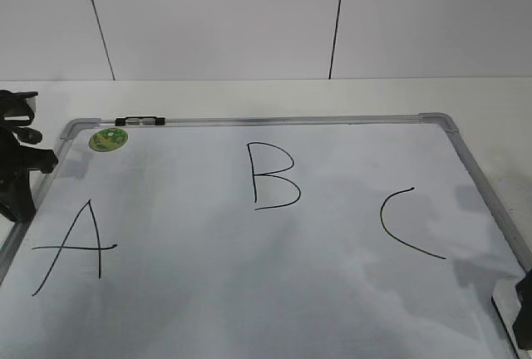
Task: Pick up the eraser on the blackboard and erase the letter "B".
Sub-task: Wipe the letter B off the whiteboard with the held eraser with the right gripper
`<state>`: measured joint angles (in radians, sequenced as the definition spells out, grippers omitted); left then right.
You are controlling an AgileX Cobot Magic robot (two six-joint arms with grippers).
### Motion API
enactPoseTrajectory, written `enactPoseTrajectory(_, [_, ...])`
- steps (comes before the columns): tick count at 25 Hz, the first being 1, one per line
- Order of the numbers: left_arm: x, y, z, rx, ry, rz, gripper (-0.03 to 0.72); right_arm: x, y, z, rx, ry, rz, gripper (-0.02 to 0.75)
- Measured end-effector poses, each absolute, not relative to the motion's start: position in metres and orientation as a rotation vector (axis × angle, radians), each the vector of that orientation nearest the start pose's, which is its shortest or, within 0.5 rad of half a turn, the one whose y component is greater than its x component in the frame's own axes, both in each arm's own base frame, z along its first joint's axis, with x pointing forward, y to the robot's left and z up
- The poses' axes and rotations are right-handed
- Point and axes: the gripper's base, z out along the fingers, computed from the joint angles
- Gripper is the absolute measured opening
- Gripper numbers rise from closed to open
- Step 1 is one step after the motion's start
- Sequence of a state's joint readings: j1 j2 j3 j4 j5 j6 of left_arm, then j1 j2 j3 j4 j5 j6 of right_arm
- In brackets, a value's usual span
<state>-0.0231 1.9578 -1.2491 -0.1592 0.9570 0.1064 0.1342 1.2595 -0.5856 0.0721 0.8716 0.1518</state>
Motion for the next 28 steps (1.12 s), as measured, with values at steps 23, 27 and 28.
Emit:
enactPoseTrajectory(23, [0.359, -0.02, 0.152, 0.054, 3.134, -0.209, 0.031, 0.185, 0.03, 0.175, 0.1, 3.131, 0.088, 0.582])
enactPoseTrajectory(27, [0.359, -0.021, 0.151, 0.052, 3.132, -0.211, 0.031, 0.185, 0.03, 0.175, 0.095, 3.134, 0.085, 0.565])
enactPoseTrajectory(28, [0.359, -0.021, 0.151, 0.052, 3.132, -0.211, 0.031, 0.185, 0.03, 0.175, 0.095, 3.134, 0.085, 0.562])
